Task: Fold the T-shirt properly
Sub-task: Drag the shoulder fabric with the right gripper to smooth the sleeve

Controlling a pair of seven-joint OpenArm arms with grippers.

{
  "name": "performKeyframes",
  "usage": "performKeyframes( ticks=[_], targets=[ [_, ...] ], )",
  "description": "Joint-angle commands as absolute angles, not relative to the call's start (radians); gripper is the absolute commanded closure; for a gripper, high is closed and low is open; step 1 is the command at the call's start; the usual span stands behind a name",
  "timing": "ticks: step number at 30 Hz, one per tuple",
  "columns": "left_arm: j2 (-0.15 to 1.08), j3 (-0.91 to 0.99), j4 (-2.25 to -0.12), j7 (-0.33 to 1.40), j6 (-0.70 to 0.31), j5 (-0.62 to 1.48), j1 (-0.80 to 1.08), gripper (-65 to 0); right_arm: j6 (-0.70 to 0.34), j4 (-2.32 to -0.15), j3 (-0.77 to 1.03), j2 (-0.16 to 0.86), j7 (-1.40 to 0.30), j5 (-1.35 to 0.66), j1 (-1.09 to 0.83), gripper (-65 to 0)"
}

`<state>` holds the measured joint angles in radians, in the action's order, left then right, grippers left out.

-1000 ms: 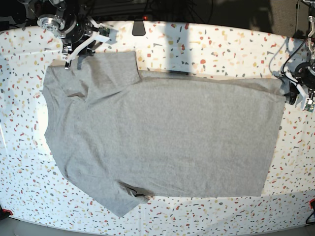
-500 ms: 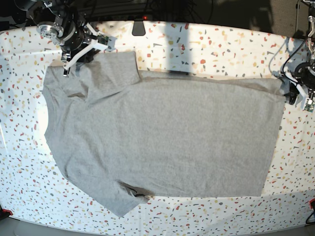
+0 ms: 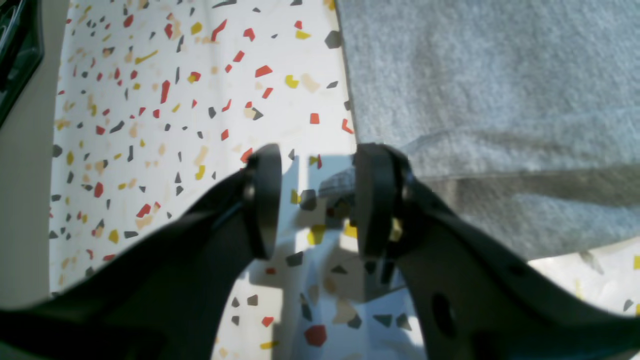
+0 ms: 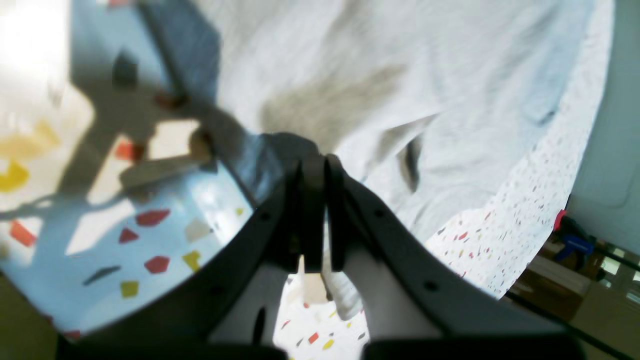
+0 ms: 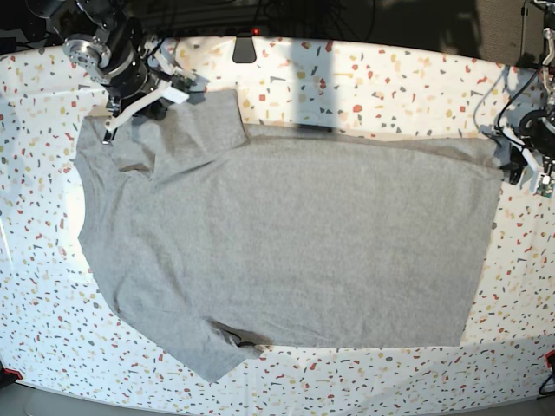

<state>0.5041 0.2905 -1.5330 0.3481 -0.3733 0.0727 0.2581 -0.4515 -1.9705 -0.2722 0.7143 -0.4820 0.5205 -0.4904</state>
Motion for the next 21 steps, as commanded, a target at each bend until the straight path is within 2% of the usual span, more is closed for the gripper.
performKeyframes(
  ticks=[1, 5, 9, 11, 13, 15, 17, 21],
  targets=[
    [0.527, 0.3, -1.552, 0.329, -0.366, 0.08, 0.252, -24.1, -0.438, -1.995, -0.267, 0.729, -0.48, 0.508, -0.478, 0.0],
    [0.527, 0.3, -1.552, 0.329, -0.366, 0.08, 0.252, -24.1, -0.454, -2.006, -0.267, 0.729, -0.533, 0.459, -0.439, 0.0],
    [0.527, 0.3, -1.552, 0.329, -0.366, 0.08, 0.252, -24.1, -0.603, -2.012, -0.267, 0.752, -0.578, 0.402, -0.433, 0.0],
    [0.527, 0.3, -1.552, 0.329, -0.366, 0.08, 0.252, -24.1, -0.693, -2.024, -0.267, 0.772, -0.624, 0.346, -0.435, -9.2],
    [0.527, 0.3, -1.552, 0.328, -0.366, 0.08, 0.252, -24.1, -0.698, -2.033, -0.267, 0.797, -0.652, 0.306, -0.435, -17.7],
    [0.527, 0.3, -1.552, 0.327, -0.366, 0.08, 0.252, -24.1, -0.698, -2.033, -0.267, 0.822, -0.651, 0.302, -0.435, -22.4],
    [0.527, 0.3, -1.552, 0.327, -0.366, 0.08, 0.252, -24.1, -0.698, -2.033, -0.267, 0.841, -0.632, 0.302, -0.435, -24.8],
    [0.527, 0.3, -1.552, 0.326, -0.366, 0.08, 0.252, -24.1, -0.698, -2.006, -0.268, 0.844, -0.554, 0.308, -0.435, -25.3]
  ],
)
